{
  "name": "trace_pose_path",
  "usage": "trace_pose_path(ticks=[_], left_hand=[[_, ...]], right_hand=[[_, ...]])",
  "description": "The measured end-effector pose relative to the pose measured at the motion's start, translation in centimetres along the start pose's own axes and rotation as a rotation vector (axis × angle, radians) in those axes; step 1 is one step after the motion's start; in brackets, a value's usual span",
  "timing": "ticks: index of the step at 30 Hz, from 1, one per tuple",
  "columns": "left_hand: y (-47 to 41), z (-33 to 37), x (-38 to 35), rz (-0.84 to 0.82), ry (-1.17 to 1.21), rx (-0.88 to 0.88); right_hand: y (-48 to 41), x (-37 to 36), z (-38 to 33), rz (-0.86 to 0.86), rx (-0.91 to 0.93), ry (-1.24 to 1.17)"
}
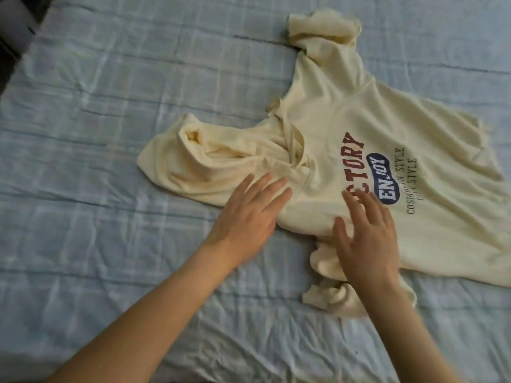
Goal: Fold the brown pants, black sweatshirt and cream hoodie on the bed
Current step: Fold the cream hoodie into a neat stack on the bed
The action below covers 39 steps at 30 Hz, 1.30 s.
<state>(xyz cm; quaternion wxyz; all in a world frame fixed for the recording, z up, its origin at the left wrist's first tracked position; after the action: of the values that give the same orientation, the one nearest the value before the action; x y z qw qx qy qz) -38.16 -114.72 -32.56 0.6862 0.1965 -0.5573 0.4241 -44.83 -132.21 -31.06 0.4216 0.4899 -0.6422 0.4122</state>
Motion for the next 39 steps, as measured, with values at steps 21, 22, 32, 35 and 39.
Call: trace_pose_path(ticks=[21, 22, 32, 35, 39], left_hand=[[11.3, 16.4, -8.8, -0.354, 0.528, 0.454], [11.7, 16.5, -8.8, -0.316, 0.506, 0.467], [17.8, 16.0, -8.2, -0.390, 0.783, 0.882], [16.2, 13.1, -7.9, -0.135, 0.779, 1.098], [13.6, 13.6, -10.5, -0.140, 0.803, 1.138]], right_hand=[[16.2, -1.5, 12.1, 0.001, -0.420, -0.568], [16.1, -0.9, 12.4, 0.021, -0.417, -0.605], [21.7, 3.0, 10.0, -0.533, 0.034, -0.429], [19.0, 4.0, 13.6, -0.244, -0.065, -0.411], [17.0, -1.5, 15.9, -0.349, -0.259, -0.458]])
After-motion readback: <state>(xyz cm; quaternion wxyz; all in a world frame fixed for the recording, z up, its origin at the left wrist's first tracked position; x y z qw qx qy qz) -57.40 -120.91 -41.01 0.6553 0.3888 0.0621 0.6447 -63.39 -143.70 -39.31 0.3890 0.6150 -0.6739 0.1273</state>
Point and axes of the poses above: each hand's wrist, its own y-axis away from the middle knuckle, its own x-axis out of the back of the hand, z = x × y, the point moved 8 cm from there along -y, towards the middle knuckle, and after that the axes turned 9 degrees about x, right-handed, at the moved point
